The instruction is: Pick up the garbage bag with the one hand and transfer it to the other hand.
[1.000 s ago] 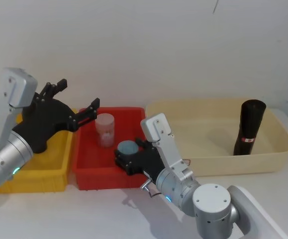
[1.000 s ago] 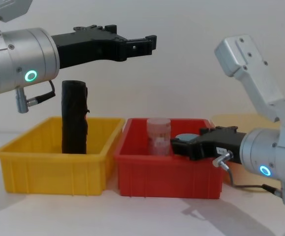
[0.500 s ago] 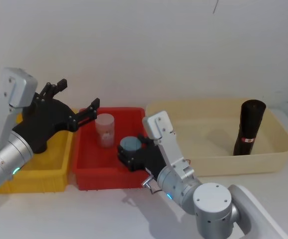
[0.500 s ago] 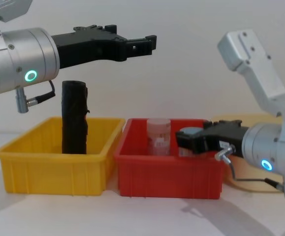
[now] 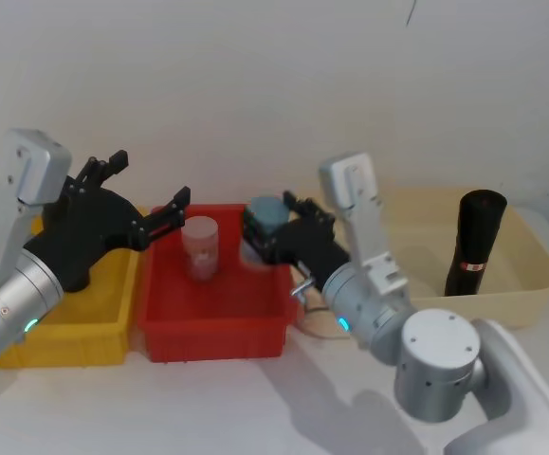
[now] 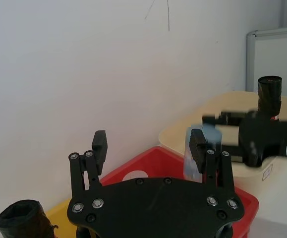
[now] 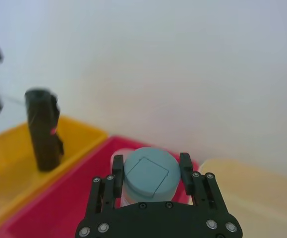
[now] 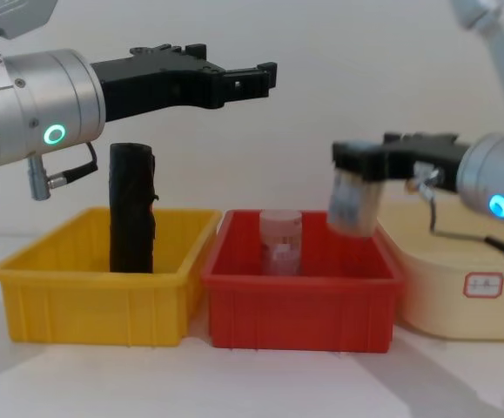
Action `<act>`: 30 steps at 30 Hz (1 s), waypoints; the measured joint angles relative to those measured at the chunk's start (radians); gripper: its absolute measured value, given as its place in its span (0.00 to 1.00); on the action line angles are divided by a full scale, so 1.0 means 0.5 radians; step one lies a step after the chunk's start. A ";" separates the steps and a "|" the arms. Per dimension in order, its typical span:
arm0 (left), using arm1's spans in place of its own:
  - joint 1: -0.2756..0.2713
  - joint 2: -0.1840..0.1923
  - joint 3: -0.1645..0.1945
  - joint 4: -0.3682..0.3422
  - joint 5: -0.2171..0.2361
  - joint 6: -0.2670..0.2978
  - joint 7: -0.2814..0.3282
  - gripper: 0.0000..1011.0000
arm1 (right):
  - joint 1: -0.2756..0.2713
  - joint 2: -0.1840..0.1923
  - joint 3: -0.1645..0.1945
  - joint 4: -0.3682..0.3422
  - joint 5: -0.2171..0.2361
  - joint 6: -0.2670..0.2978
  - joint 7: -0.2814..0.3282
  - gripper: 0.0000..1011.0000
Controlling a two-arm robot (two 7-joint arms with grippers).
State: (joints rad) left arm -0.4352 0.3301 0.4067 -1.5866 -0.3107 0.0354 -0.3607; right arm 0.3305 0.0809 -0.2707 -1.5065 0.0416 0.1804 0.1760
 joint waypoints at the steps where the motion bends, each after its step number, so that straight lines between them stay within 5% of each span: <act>1: 0.000 0.000 0.000 0.000 0.000 0.000 0.000 0.99 | 0.004 0.000 0.010 -0.005 0.007 -0.005 0.000 0.66; 16: 0.000 0.000 0.000 0.000 0.000 0.000 0.000 0.99 | 0.088 0.044 0.200 0.047 0.049 -0.080 -0.090 0.66; 26: 0.000 0.000 0.000 0.000 0.000 0.000 0.000 0.99 | 0.111 0.110 0.206 0.166 -0.051 -0.092 -0.114 0.68; 30: 0.000 0.000 0.000 0.000 0.000 0.000 0.000 0.99 | 0.110 0.137 0.191 0.212 -0.097 -0.094 -0.114 0.81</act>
State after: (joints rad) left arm -0.4353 0.3301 0.4068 -1.5865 -0.3107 0.0354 -0.3607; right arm 0.3854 0.1496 -0.1754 -1.4005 -0.0069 0.1332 0.1192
